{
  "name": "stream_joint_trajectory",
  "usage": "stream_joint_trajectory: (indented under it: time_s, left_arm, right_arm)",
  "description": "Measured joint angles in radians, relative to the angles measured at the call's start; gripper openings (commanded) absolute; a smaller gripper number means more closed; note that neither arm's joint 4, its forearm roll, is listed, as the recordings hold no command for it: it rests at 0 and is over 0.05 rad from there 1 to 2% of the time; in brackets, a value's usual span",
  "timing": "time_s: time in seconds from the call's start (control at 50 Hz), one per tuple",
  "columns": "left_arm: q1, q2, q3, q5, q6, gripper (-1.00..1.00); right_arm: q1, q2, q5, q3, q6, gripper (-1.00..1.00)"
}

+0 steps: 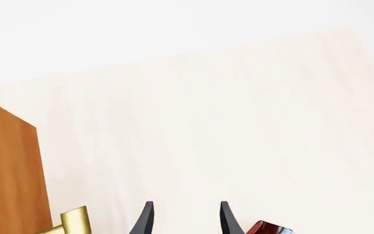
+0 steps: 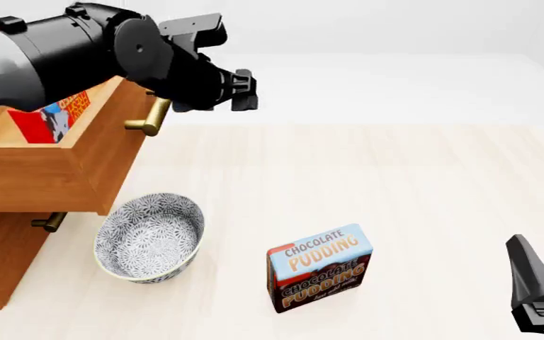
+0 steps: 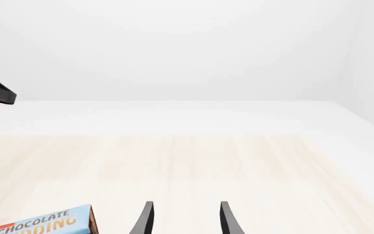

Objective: Put the butter at the back in the top drawer of the cabinet and close it.

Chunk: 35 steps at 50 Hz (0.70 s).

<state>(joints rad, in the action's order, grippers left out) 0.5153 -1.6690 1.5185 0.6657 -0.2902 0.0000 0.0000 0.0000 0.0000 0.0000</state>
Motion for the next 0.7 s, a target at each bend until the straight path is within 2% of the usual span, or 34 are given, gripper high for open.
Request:
stream_joint_trajectory:
  time_s: [0.7]
  left_arm:
    - [-0.113,0.066,-0.100,-0.049,0.012,1.00]
  right_arm:
    - [0.000,0.000,0.000,0.000,0.000,1.00]
